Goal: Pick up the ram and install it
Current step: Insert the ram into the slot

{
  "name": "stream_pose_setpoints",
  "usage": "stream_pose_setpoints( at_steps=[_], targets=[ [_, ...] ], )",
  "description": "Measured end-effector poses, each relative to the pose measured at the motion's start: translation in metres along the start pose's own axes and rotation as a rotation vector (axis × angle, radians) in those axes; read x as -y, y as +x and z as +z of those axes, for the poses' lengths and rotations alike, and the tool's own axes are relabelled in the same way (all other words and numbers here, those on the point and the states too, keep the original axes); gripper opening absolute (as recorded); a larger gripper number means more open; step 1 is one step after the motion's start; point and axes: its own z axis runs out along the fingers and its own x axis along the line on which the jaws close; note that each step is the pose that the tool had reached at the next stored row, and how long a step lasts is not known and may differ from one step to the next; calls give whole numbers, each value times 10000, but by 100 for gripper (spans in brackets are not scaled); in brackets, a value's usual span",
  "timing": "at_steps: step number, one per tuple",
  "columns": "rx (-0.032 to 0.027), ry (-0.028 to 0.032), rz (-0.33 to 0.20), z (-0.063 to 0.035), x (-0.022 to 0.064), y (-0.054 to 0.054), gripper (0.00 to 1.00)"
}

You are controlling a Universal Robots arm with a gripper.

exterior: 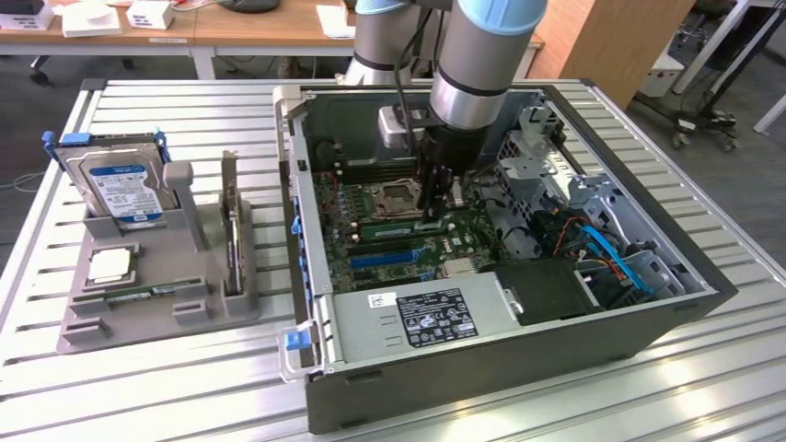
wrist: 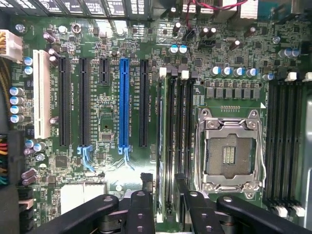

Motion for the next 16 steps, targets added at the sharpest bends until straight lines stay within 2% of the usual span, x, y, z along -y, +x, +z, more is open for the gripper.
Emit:
stream_pose_setpoints(
  at_steps=[16],
  targets=[
    [0, 0, 0, -146, 0, -8, 30]
  ],
)
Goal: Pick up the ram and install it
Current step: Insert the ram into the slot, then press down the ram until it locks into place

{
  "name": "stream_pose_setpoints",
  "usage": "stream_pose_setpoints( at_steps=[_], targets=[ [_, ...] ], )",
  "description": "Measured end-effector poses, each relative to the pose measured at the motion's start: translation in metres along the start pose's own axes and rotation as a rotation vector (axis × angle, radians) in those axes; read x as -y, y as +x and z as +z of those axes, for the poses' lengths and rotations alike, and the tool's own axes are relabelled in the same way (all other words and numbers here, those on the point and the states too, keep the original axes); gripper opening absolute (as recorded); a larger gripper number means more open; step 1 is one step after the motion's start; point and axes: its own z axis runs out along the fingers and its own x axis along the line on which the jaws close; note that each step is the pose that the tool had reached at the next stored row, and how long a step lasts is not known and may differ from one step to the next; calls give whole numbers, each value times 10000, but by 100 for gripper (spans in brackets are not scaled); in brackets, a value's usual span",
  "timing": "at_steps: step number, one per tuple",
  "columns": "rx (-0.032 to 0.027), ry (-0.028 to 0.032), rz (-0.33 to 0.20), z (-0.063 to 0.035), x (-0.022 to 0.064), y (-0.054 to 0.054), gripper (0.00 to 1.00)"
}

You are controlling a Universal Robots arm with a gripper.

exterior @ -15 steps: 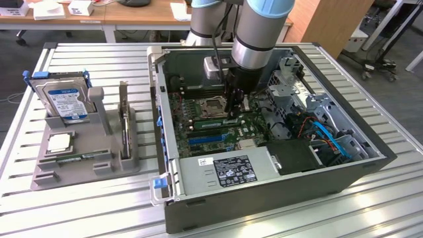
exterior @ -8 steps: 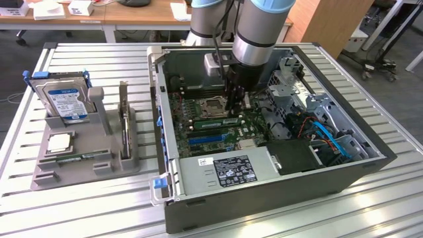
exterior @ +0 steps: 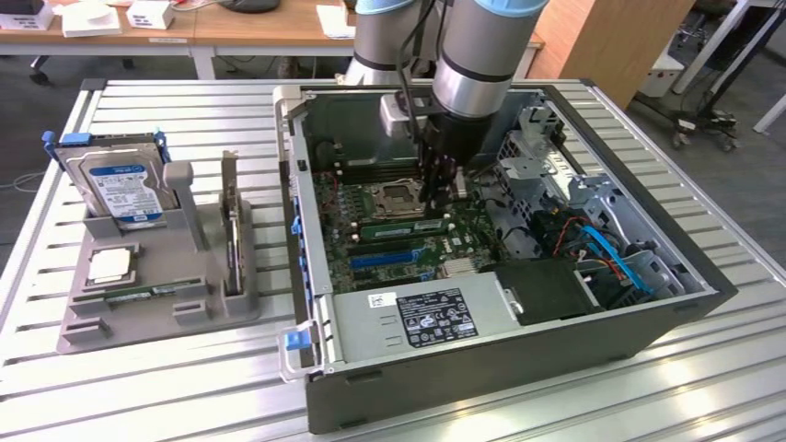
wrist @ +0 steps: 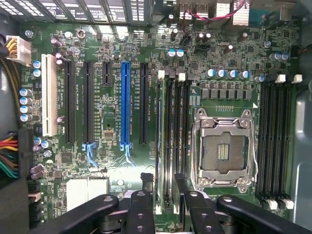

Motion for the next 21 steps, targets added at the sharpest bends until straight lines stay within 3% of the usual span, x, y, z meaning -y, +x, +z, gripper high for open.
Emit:
stream_pose_setpoints(
  at_steps=[15, 17, 21],
  targets=[
    [0, 0, 0, -8, 0, -1, 28],
    [0, 0, 0, -8, 0, -1, 16],
    [1, 0, 0, -7, 0, -1, 9]
  ],
)
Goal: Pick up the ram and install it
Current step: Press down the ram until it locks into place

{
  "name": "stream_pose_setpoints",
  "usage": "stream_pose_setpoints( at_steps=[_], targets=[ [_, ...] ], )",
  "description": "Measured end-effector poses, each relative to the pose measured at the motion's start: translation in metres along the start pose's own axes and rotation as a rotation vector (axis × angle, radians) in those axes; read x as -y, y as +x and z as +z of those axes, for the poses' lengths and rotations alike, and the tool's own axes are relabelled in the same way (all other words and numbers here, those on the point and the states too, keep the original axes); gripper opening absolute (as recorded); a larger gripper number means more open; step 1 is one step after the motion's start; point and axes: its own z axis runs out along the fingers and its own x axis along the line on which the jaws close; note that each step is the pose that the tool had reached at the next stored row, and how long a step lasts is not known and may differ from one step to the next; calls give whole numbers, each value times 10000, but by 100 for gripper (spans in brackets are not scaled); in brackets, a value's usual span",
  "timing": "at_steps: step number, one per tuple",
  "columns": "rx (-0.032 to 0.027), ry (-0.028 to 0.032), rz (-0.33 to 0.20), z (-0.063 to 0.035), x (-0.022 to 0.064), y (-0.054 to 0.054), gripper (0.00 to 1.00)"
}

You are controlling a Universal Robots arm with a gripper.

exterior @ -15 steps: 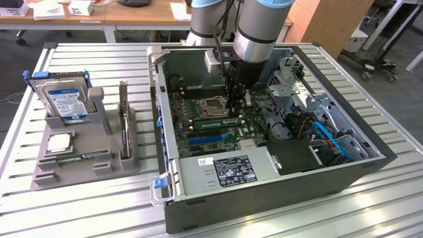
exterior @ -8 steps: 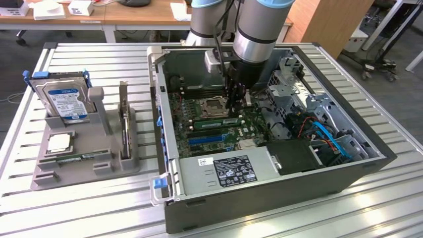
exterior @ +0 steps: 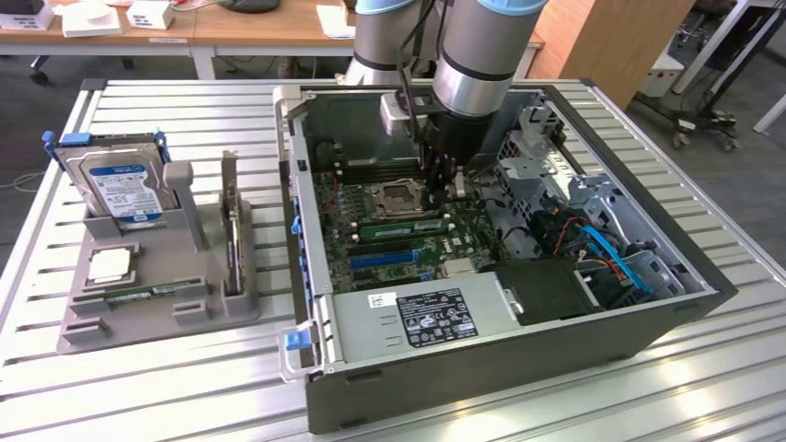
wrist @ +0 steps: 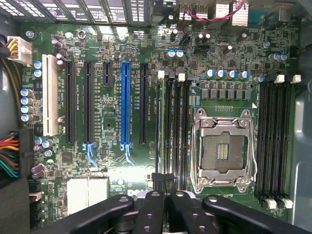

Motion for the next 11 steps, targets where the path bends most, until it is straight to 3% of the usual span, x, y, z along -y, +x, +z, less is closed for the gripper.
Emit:
stream_pose_setpoints(
  at_steps=[11],
  targets=[
    [-1, 0, 8, 0, 27, 1, 9]
  ],
)
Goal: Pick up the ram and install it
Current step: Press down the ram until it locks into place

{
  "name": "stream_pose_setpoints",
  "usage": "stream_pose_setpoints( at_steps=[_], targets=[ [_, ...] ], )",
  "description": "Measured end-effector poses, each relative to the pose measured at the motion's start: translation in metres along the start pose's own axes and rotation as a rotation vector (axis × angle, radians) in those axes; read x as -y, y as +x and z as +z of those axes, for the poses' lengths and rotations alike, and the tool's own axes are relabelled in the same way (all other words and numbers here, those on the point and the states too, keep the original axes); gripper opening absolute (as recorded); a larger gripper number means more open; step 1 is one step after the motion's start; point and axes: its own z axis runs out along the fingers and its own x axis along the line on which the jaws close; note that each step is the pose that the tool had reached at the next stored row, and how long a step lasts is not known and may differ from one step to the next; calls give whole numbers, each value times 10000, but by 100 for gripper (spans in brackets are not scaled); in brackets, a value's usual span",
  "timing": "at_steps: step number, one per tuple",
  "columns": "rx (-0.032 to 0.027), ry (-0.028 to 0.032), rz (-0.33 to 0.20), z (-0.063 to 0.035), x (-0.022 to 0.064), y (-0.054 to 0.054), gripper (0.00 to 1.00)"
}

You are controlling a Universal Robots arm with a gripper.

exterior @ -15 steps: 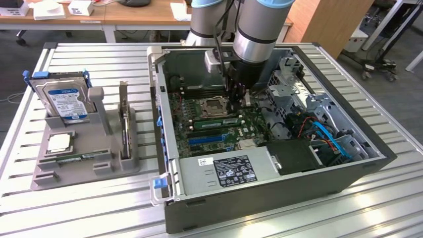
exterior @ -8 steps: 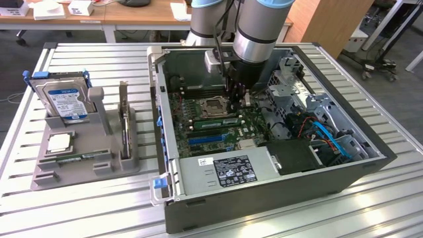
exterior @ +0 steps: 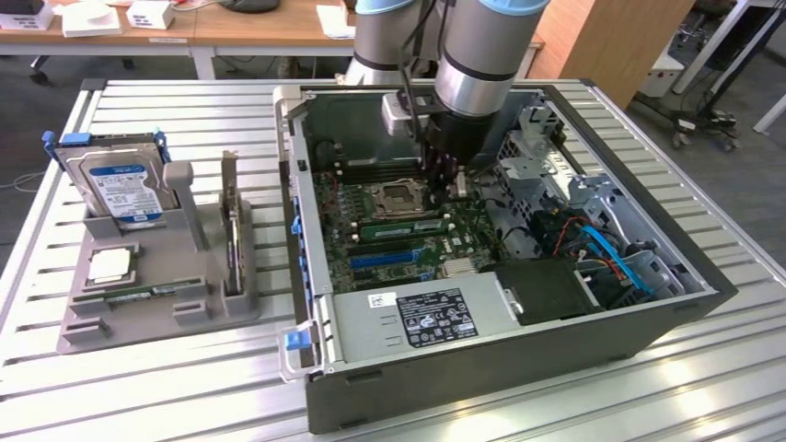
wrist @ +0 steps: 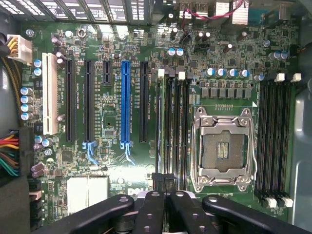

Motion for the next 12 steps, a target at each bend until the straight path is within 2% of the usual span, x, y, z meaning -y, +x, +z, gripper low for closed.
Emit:
stream_pose_setpoints(
  at_steps=[12],
  targets=[
    [1, 1, 17, 1, 188, -1, 9]
  ],
)
